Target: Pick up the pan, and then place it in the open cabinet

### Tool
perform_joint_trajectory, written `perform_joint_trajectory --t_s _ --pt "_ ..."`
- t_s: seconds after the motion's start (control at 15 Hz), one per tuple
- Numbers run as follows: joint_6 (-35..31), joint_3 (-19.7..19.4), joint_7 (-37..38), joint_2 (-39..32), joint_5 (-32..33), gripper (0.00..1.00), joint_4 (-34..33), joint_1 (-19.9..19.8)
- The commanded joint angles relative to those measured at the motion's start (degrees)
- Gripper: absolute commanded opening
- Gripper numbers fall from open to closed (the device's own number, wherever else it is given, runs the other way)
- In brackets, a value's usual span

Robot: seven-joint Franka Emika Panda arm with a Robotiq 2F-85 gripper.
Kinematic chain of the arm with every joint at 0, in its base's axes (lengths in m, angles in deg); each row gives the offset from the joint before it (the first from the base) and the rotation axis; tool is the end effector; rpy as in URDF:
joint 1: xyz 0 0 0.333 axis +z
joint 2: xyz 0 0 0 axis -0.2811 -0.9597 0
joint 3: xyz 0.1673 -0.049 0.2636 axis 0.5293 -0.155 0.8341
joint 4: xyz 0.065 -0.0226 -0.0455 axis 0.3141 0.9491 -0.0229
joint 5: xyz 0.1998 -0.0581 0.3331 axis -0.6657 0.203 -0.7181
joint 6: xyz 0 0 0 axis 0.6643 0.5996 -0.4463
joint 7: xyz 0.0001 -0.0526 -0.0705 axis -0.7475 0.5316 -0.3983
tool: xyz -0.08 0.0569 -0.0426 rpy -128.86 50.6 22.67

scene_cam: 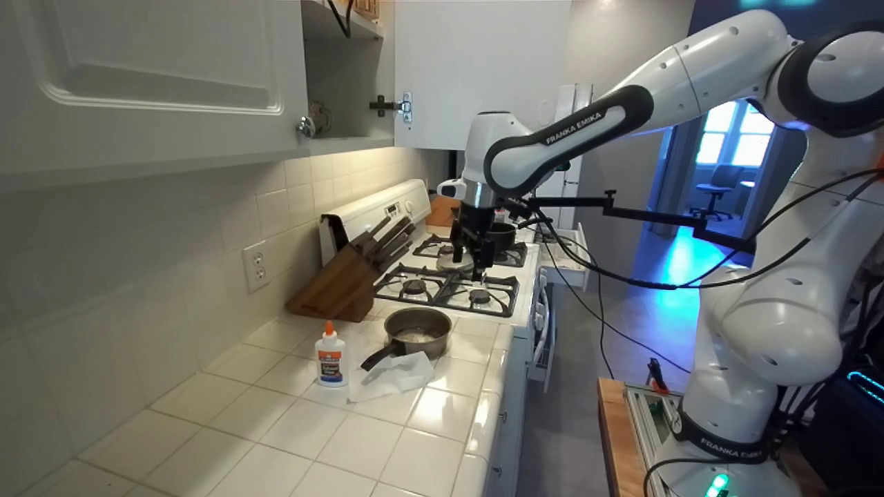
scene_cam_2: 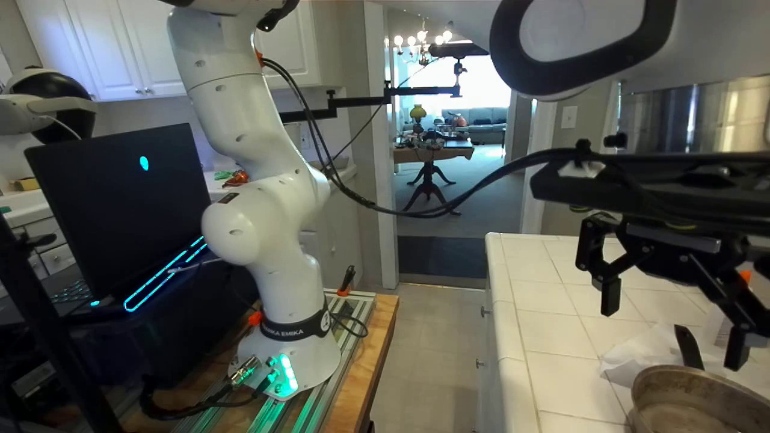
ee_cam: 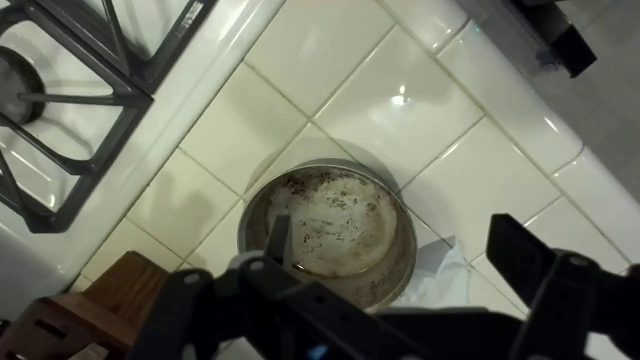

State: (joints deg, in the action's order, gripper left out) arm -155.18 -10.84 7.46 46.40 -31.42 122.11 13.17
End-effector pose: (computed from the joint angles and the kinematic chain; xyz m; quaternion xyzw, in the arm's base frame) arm 0.4658 -0.1435 0.4440 0.9319 0.3550 0.0456 0.0590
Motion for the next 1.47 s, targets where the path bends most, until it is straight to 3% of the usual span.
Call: perform_joint_trajectory --t_s 0.0,0.27,0.87,1.4 --pt "-5.87 1.06 -3.88 -1.84 -0.86 1.00 1.90 0.16" --pt "-8.92 2.86 -1.49 -3.06 0.15 1.00 2.30 -0.13" --pt "-7.73 3.06 -2.10 -3.01 -0.13 1.00 1.97 -0.34" --pt "-15.02 4.70 -7.65 -4.88 -4.87 1.00 5.27 2.61"
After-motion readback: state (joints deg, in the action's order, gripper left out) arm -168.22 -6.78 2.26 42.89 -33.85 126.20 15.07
